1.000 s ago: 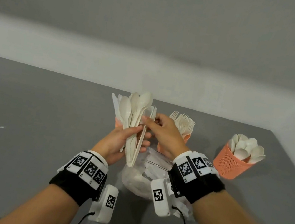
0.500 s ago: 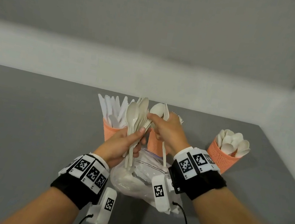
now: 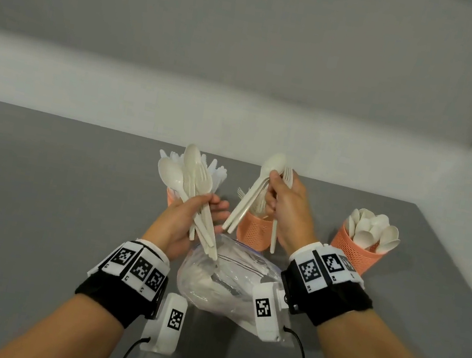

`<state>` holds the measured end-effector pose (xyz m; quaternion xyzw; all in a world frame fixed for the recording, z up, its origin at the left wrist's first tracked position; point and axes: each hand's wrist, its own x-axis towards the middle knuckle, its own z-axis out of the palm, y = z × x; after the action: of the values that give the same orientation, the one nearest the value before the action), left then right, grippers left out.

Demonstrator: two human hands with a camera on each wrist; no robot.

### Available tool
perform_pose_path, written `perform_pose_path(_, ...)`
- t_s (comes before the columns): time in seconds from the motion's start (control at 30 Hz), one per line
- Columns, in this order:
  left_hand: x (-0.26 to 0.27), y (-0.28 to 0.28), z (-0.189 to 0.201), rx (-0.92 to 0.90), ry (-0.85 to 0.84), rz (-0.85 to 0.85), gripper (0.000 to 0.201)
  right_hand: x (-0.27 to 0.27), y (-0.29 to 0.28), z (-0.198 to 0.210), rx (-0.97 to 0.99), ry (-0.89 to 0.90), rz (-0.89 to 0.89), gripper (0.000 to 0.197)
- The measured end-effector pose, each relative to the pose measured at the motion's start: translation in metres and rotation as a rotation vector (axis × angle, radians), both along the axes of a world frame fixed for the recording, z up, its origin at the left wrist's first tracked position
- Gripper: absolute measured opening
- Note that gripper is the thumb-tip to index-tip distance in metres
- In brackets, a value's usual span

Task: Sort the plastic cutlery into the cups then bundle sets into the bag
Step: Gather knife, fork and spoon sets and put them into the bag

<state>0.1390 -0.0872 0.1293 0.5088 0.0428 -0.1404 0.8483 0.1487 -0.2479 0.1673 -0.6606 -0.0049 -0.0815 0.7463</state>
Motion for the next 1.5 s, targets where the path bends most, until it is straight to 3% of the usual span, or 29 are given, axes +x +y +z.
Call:
perform_pose_path(0.1, -0.006, -0.005, 0.002, -0.011, -0.016, -0.131, 0.024, -0.003, 0.004, -0.003, -0.328, 0.009, 0.023, 0.009)
perform_pose_path(0.17, -0.01, -0.011, 0.002, -0.011, -0.019, -0.183, 0.021, -0.006, 0.011, -0.009, -0.443, 0.006, 0.084, 0.008)
perform_pose_path(0.27, -0.012, -0.016, 0.003, 0.025, -0.038, -0.178, 0.02, -0.008, 0.018, -0.016, -0.461, -0.008, -0.01, 0.01)
perform_pose_path(0.33, -0.012, -0.016, 0.004, 0.072, -0.057, -0.166, 0.019, -0.009, 0.019, -0.018, -0.353, -0.039, -0.082, 0.012)
perform_pose_path(0.43, -0.013, -0.016, 0.006, 0.127, -0.106, -0.174, 0.026, -0.014, 0.021, -0.016, -0.433, -0.056, 0.056, 0.025)
perform_pose_path(0.5, -0.013, -0.015, 0.005, 0.142, -0.117, -0.176, 0.03, -0.018, 0.02, -0.014, -0.495, -0.029, 0.148, 0.023)
perform_pose_path(0.67, -0.012, -0.013, 0.003, 0.07, -0.055, -0.198, 0.027, -0.02, 0.012, -0.012, -0.184, 0.079, 0.201, 0.013)
perform_pose_path(0.83, -0.011, -0.012, 0.006, 0.039, -0.037, -0.191, 0.02, -0.015, 0.011, -0.015, -0.002, 0.093, 0.098, 0.022)
perform_pose_path(0.97, -0.014, -0.009, 0.008, 0.172, -0.103, -0.244, 0.019, -0.001, -0.003, -0.013, 0.036, 0.076, -0.003, 0.015)
perform_pose_path(1.07, -0.019, -0.008, 0.008, 0.275, -0.16, -0.329, 0.023, 0.004, -0.011, -0.003, 0.039, 0.136, 0.105, 0.007)
perform_pose_path(1.2, -0.021, -0.008, 0.006, 0.314, -0.204, -0.39, 0.022, 0.003, -0.01, 0.002, -0.004, 0.183, 0.262, 0.025)
perform_pose_path(1.3, -0.02, -0.009, 0.005, 0.319, -0.232, -0.395, 0.017, 0.002, -0.007, 0.003, -0.059, 0.184, 0.227, 0.019)
perform_pose_path(1.5, -0.017, -0.007, 0.004, 0.284, -0.23, -0.233, 0.018, 0.011, -0.023, 0.024, 0.394, 0.031, -0.015, 0.012)
